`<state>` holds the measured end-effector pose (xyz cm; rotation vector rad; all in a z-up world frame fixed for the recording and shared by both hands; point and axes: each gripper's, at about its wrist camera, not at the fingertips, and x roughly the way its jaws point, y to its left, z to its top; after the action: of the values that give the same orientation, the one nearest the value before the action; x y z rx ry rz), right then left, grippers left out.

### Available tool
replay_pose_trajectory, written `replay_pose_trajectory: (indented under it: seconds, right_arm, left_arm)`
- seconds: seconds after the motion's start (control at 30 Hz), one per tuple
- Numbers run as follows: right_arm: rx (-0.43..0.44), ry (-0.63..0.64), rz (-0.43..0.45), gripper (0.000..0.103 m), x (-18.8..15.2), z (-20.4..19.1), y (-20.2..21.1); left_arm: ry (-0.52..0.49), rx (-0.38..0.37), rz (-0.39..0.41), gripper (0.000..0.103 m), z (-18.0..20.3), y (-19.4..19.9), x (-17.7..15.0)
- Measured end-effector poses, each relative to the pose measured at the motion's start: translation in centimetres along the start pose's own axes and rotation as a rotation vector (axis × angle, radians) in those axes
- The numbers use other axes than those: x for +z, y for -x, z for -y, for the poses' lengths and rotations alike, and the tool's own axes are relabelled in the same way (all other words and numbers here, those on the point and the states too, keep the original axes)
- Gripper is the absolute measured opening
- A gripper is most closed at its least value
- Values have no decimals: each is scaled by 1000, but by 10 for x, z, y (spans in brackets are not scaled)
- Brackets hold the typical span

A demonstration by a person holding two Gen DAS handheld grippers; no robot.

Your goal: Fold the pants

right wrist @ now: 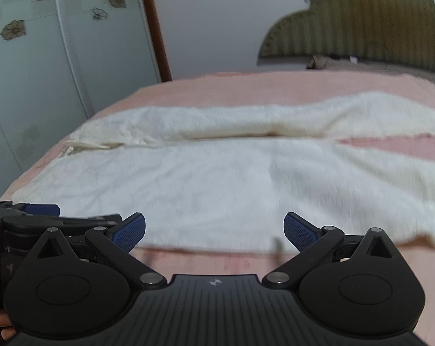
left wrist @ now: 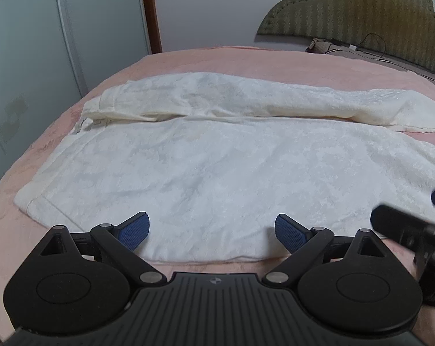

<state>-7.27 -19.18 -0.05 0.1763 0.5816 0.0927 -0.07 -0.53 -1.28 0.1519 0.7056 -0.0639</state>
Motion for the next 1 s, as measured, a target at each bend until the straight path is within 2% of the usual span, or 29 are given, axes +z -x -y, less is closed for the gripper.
replay_pose_trajectory:
  seconds: [0.13, 0.27, 0.4, 0.5, 0.57, 0.63, 0.73, 0.9, 1.0]
  right_arm:
    - [86, 145, 86, 103, 30, -3, -6]
    - [109, 330, 52, 103, 65, -18, -39]
    - [115, 394, 71, 103, 99, -22, -80]
    - [158, 412, 133, 103, 125, -21, -113]
    - [185, 481, 146, 103, 142, -27, -142]
    - [189, 556, 101, 103, 159, -38, -179]
    - [204, 601, 36, 103, 177, -53, -232]
    - [168, 652, -85, 103, 190, -76, -308]
    - [220, 617, -179, 103, 194, -81, -346]
  left_arm:
    - [-13, 21, 42, 96, -4, 0, 12]
    - [15, 43, 72, 96, -21, -2, 26]
    - [50, 73, 83, 96, -45, -9, 36]
    - [65, 100, 79, 96, -60, -16, 40]
    - [71, 113, 71, 96, -69, -22, 41]
    - [82, 114, 58, 96, -76, -27, 42]
    - [88, 110, 38, 96, -85, -35, 44]
    - [77, 129, 25, 96, -99, -46, 50]
    - [84, 148, 21, 96, -109, -53, 54]
